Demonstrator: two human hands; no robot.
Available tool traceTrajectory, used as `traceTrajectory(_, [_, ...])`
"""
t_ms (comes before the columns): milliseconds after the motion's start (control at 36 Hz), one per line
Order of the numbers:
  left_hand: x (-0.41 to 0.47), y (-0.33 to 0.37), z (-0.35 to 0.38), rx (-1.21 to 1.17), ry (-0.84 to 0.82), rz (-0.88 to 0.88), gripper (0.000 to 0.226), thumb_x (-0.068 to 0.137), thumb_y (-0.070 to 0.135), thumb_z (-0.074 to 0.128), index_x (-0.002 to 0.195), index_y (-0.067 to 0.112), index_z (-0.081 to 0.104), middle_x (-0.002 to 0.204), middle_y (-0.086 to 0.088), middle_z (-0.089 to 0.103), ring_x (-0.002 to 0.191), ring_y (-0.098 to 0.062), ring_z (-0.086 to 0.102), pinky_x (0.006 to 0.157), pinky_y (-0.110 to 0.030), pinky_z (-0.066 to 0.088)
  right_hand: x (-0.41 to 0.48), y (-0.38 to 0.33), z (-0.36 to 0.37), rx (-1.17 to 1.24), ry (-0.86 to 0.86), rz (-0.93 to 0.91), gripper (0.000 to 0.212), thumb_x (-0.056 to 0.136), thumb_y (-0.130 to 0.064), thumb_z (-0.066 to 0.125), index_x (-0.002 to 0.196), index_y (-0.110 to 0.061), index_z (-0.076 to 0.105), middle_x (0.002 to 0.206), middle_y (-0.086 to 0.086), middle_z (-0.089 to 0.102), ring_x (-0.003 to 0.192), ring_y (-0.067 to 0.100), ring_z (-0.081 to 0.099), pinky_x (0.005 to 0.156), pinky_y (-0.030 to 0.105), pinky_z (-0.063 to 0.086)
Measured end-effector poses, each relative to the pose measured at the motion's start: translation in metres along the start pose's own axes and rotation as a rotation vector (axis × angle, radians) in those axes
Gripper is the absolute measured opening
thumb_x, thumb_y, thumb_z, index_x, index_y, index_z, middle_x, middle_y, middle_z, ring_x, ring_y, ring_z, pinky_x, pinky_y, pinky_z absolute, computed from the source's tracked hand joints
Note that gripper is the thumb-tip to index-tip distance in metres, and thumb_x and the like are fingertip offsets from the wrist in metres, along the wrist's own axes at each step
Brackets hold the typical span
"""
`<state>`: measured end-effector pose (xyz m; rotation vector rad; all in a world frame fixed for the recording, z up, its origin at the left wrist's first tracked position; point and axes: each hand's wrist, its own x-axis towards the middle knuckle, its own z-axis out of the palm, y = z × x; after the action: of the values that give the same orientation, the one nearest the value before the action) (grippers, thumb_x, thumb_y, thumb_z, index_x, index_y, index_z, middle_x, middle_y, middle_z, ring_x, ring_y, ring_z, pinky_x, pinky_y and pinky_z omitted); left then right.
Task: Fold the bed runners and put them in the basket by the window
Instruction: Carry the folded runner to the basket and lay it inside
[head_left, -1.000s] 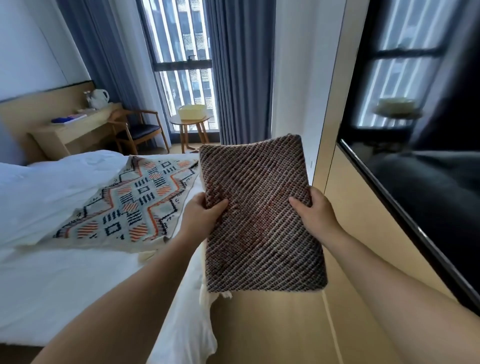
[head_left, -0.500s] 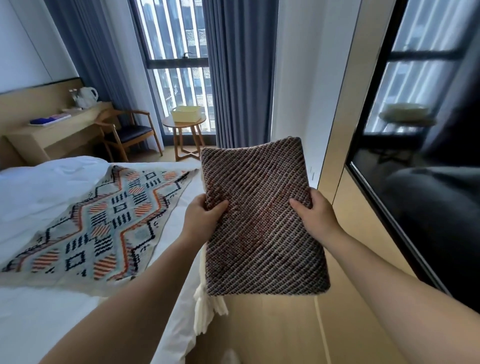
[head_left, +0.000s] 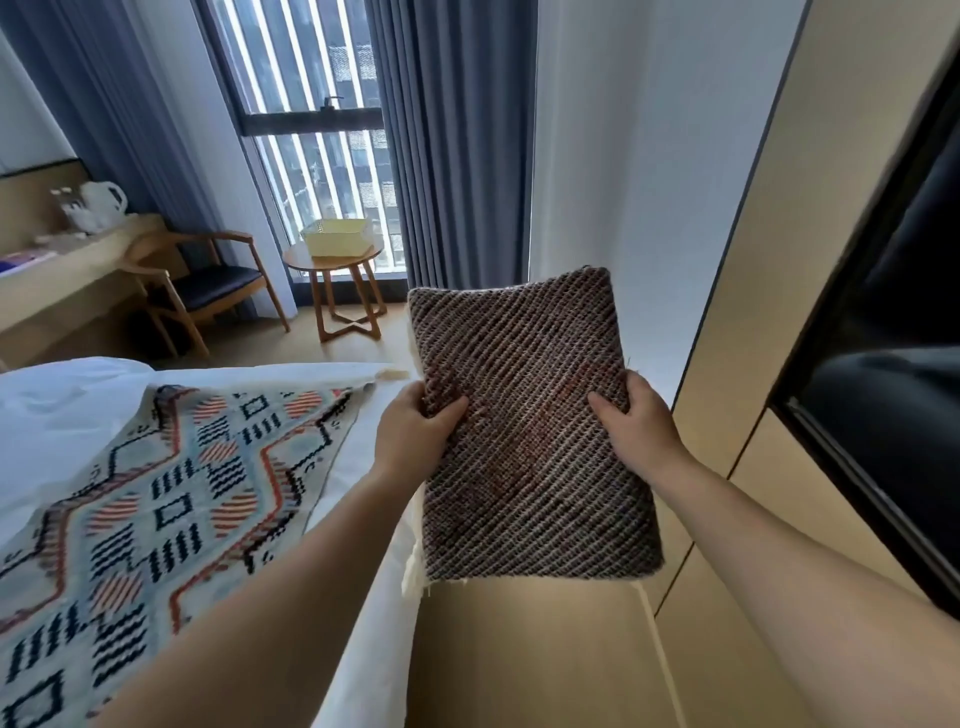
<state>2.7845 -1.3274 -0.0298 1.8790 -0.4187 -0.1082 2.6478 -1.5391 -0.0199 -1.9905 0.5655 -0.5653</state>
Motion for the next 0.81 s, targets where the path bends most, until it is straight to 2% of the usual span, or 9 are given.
traceTrajectory(167, [0.08,-0.003,0.012,0.047,-0.017,-0.001,0.033,0.077,0.037,0.074,0.104,0.021,0.065,0.096,0.007,0.071,0.088,-0.012,0.068,0.085,-0.037,0.055,0.076,0.006,0.016,0.008,-0.005,0.005,0.037,0.096,-0.026,0.055,0.132,-0.017,0.051,0.117,-0.004,0.057,0.108,0.015,0.053,0.095,0.027,0.04])
traceTrajectory(250, [0.118,-0.01,0.024,-0.034,-0.024,-0.036,0.034,0.072,0.041,0.076,0.1,0.027,0.064,0.097,0.006,0.072,0.089,-0.014,0.069,0.086,-0.041,0.055,0.118,0.012,0.025,0.009,-0.006,-0.008,0.035,0.097,-0.024,0.055,0.13,-0.015,0.052,0.114,-0.004,0.056,0.104,0.012,0.051,0.092,0.024,0.038])
traceTrajectory(333, [0.155,-0.016,0.043,-0.165,-0.023,-0.068,0.036,0.076,0.034,0.077,0.106,0.025,0.06,0.105,0.003,0.07,0.095,-0.015,0.068,0.09,-0.042,0.054,0.165,0.024,0.034,0.004,-0.017,-0.008,0.035,0.096,-0.025,0.055,0.13,-0.014,0.053,0.118,-0.001,0.058,0.106,0.014,0.053,0.092,0.024,0.038])
traceTrajectory(444, [0.212,-0.021,0.072,-0.196,-0.006,-0.07,0.044,0.08,0.028,0.075,0.118,0.023,0.056,0.111,0.004,0.068,0.1,-0.013,0.065,0.094,-0.039,0.052,0.239,0.041,0.043,0.005,-0.049,-0.029,0.039,0.096,-0.028,0.056,0.132,-0.014,0.052,0.126,0.003,0.06,0.115,0.02,0.055,0.097,0.028,0.04])
traceTrajectory(528, [0.258,-0.022,0.092,-0.211,0.023,-0.106,0.052,0.08,0.028,0.076,0.125,0.021,0.052,0.113,0.003,0.066,0.103,-0.014,0.064,0.095,-0.04,0.051,0.296,0.051,0.045,0.031,-0.09,-0.056,0.038,0.095,-0.029,0.056,0.131,-0.015,0.053,0.123,0.002,0.061,0.106,0.014,0.055,0.092,0.025,0.04])
traceTrajectory(583, [0.287,-0.021,0.104,-0.209,0.04,-0.127,0.053,0.081,0.028,0.075,0.127,0.021,0.05,0.114,0.001,0.066,0.103,-0.016,0.064,0.095,-0.042,0.051,0.332,0.054,0.044,0.041,-0.116,-0.065,0.038,0.095,-0.028,0.057,0.13,-0.013,0.053,0.123,0.002,0.061,0.105,0.014,0.055,0.09,0.025,0.04])
traceTrajectory(667, [0.334,-0.017,0.12,-0.151,0.082,-0.133,0.054,0.082,0.031,0.073,0.129,0.019,0.05,0.114,0.001,0.066,0.102,-0.016,0.064,0.095,-0.041,0.051,0.39,0.058,0.043,0.024,-0.143,-0.079,0.038,0.095,-0.03,0.057,0.13,-0.014,0.053,0.124,0.003,0.061,0.111,0.019,0.056,0.095,0.03,0.043])
traceTrajectory(806, [0.399,-0.016,0.139,-0.14,0.133,-0.143,0.057,0.077,0.039,0.074,0.126,0.019,0.051,0.112,0.003,0.067,0.101,-0.015,0.065,0.094,-0.042,0.051,0.469,0.061,0.046,0.004,-0.18,-0.109,0.039,0.095,-0.033,0.056,0.131,-0.016,0.052,0.125,0.002,0.06,0.113,0.019,0.056,0.101,0.035,0.043])
